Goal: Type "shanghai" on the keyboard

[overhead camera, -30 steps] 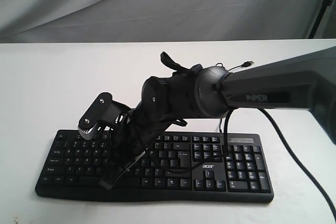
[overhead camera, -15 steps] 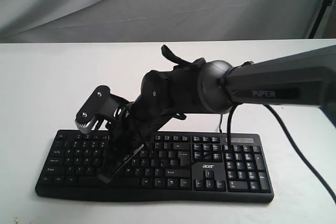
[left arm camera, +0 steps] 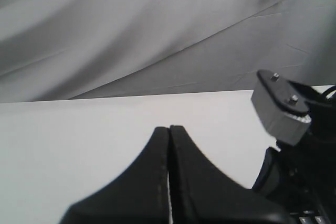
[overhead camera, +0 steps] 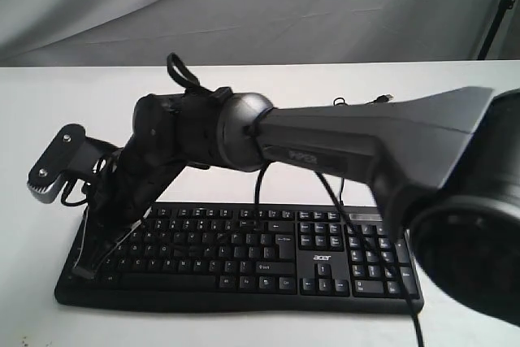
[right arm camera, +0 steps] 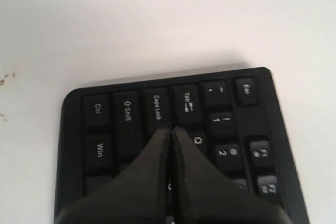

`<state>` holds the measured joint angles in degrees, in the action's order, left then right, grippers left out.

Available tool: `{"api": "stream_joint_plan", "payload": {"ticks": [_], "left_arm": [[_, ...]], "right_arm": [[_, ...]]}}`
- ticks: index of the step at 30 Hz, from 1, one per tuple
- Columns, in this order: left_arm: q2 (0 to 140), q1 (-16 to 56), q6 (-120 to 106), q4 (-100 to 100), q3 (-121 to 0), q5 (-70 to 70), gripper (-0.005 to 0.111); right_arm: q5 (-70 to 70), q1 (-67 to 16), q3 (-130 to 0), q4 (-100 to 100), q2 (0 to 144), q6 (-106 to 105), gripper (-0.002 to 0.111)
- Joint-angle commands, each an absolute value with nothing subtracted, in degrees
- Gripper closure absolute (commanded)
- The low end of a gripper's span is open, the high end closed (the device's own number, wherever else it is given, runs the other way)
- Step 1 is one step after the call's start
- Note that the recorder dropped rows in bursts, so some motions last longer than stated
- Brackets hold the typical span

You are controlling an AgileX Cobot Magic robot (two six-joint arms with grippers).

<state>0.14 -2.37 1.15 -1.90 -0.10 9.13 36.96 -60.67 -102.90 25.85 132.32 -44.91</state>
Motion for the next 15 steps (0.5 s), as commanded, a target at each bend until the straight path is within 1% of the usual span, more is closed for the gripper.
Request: {"api": "stream_joint_plan", "payload": {"ticks": [1,15], "left_arm": [[0.0,-2.0,1.3,-1.8,0.0,8.8,0.107],[0.0,-2.0,1.3,-1.8,0.0,8.8,0.107]], "right_arm": [[39.7,-61.2,-107.1,25.4,135.5,-44.5,0.108],[39.2,-61.3,-107.1,24.9,136.3,-44.5,0.108]]}}
